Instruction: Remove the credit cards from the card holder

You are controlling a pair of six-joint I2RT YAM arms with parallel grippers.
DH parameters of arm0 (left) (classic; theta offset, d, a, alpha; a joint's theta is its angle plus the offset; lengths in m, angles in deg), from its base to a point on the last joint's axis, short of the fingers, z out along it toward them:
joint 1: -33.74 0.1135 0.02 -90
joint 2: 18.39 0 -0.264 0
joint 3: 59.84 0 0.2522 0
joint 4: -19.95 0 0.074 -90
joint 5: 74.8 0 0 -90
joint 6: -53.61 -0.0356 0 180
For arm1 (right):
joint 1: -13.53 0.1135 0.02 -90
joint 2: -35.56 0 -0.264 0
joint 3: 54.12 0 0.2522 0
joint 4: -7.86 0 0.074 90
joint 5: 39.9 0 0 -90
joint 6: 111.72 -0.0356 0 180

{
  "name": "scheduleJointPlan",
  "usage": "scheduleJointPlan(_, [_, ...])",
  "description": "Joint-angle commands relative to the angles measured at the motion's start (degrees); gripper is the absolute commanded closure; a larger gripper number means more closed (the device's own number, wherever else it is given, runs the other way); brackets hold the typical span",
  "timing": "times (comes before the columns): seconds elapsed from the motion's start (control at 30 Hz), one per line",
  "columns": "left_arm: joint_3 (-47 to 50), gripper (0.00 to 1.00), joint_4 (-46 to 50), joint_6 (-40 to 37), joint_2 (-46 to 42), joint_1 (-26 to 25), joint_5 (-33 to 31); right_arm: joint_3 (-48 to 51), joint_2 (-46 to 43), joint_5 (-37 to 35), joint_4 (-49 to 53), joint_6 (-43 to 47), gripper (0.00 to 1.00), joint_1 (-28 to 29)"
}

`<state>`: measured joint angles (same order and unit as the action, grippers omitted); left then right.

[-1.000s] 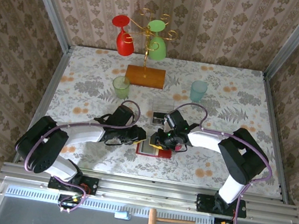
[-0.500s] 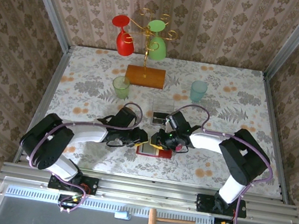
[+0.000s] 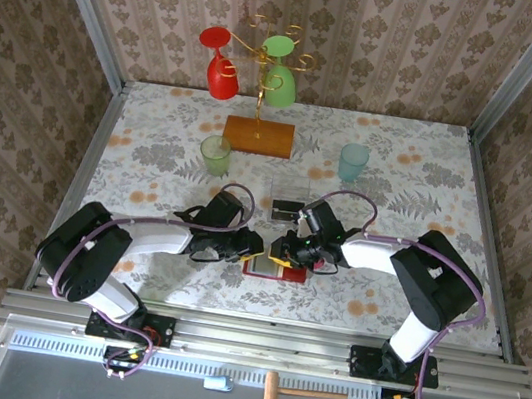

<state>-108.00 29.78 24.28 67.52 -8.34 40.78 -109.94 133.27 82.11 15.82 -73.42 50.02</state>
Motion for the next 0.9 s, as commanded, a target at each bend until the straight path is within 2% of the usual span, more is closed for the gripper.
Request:
scheduleJointPlan(0.0, [-0.8,0.68,0.9,0.8,0.2,-0.6,0.1,2.1,-0.7,0.2,-0.1,-1.3,0.75,-0.6])
scheduleJointPlan(0.6, [-2.7,0.68,2.0,1.2,1.0,-2.0,-0.6,3.9,-0.6,1.8,-3.1,-1.9,0.75,-1.5])
scheduleJointPlan(0.87, [-4.3,0.67,8.5,-1.0,-0.7,-2.4,-3.7,4.2,-0.3,2.2,-3.8,-1.8,0.76,-1.9])
